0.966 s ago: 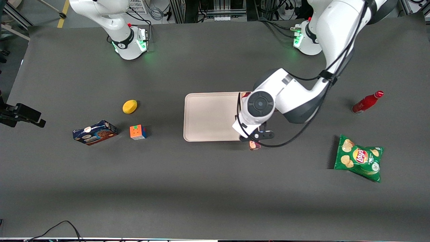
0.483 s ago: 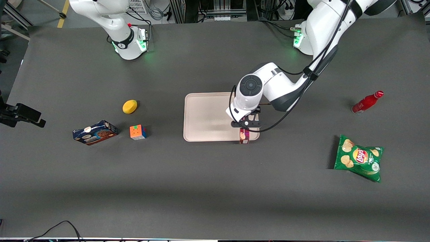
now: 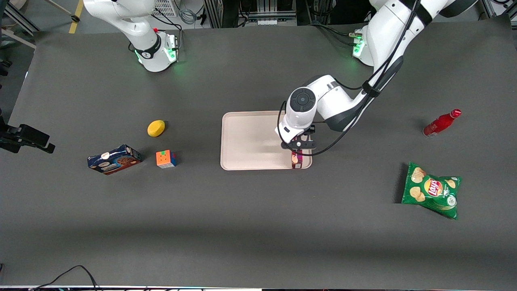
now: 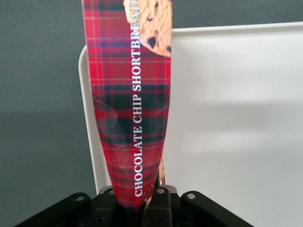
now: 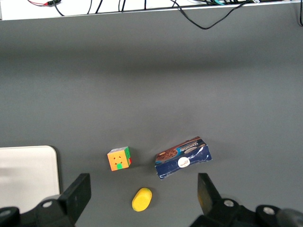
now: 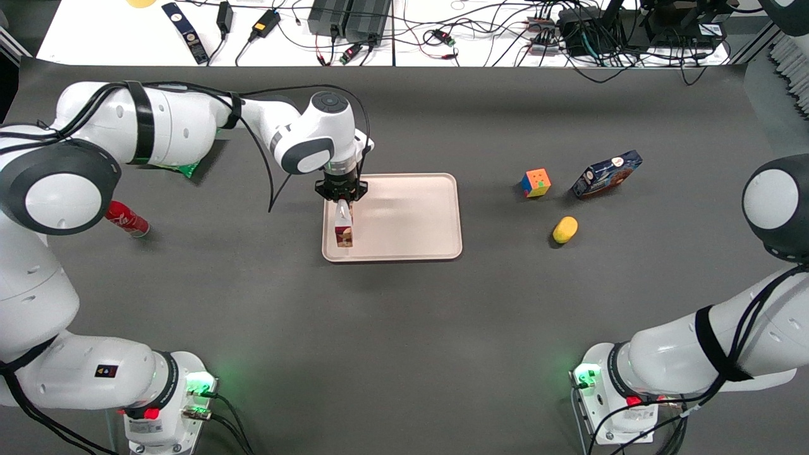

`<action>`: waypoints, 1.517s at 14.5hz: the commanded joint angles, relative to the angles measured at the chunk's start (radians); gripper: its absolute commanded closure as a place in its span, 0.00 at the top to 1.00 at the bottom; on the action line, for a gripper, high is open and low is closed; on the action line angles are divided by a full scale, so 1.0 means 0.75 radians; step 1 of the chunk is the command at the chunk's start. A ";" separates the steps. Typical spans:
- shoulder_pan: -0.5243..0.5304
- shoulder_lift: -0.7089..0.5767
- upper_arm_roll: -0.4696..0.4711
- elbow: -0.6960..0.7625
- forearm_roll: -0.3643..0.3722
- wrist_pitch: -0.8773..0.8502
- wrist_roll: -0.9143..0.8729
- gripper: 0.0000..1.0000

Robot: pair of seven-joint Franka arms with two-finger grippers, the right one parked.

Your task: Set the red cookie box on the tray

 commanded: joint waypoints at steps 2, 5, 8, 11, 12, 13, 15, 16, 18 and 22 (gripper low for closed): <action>0.014 -0.080 0.002 -0.129 0.071 0.117 -0.084 0.07; 0.014 -0.070 0.008 -0.127 0.073 0.125 -0.082 0.99; 0.020 -0.080 0.008 -0.113 0.073 0.117 -0.080 1.00; 0.036 -0.157 0.004 -0.066 0.061 0.048 -0.066 1.00; 0.040 -0.200 0.002 -0.038 0.059 -0.024 -0.052 1.00; 0.042 -0.231 0.000 0.003 0.053 -0.101 -0.013 1.00; 0.055 -0.293 0.002 0.099 -0.053 -0.251 0.107 1.00; 0.061 -0.327 0.012 0.150 -0.143 -0.324 0.195 1.00; 0.081 -0.417 0.063 0.214 -0.274 -0.435 0.385 1.00; 0.079 -0.642 0.286 0.216 -0.438 -0.572 0.634 1.00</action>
